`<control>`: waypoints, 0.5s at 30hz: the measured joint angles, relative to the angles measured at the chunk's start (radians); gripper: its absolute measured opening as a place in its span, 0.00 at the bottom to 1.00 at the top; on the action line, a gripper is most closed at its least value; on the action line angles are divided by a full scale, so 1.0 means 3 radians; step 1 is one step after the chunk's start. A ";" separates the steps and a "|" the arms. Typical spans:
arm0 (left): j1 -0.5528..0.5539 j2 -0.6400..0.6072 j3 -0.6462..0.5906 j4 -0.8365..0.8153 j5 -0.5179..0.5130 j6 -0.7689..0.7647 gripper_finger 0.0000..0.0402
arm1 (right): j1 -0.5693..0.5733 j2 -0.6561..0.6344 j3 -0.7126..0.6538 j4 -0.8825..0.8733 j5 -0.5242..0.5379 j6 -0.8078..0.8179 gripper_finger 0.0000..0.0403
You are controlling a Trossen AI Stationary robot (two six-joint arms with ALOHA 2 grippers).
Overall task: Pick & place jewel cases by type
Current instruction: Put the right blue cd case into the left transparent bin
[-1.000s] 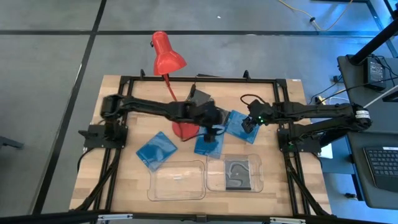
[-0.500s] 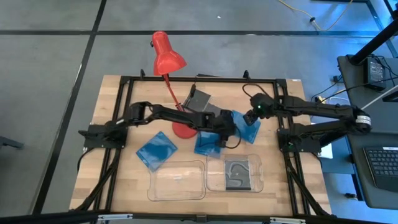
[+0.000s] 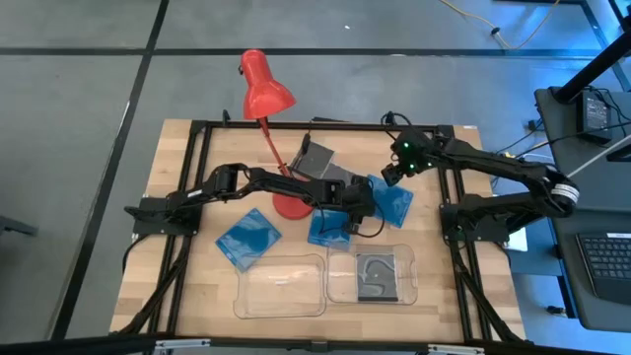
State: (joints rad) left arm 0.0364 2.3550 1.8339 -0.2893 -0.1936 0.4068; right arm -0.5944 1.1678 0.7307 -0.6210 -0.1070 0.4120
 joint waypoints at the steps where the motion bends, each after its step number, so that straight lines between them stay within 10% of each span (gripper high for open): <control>1: 0.0000 0.0000 0.0000 -0.0001 -0.0015 0.0000 0.53 | -0.0041 0.0066 0.0000 0.0001 0.0000 -0.0033 0.54; 15: 0.0085 0.0207 0.0020 0.0057 0.0042 -0.0015 0.53 | -0.0545 0.0677 -0.0001 0.0136 -0.0509 -0.0349 0.54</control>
State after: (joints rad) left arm 0.0620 2.4173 1.8399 -0.2722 -0.1811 0.4023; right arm -0.7579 1.3709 0.7303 -0.5804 -0.2597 0.3072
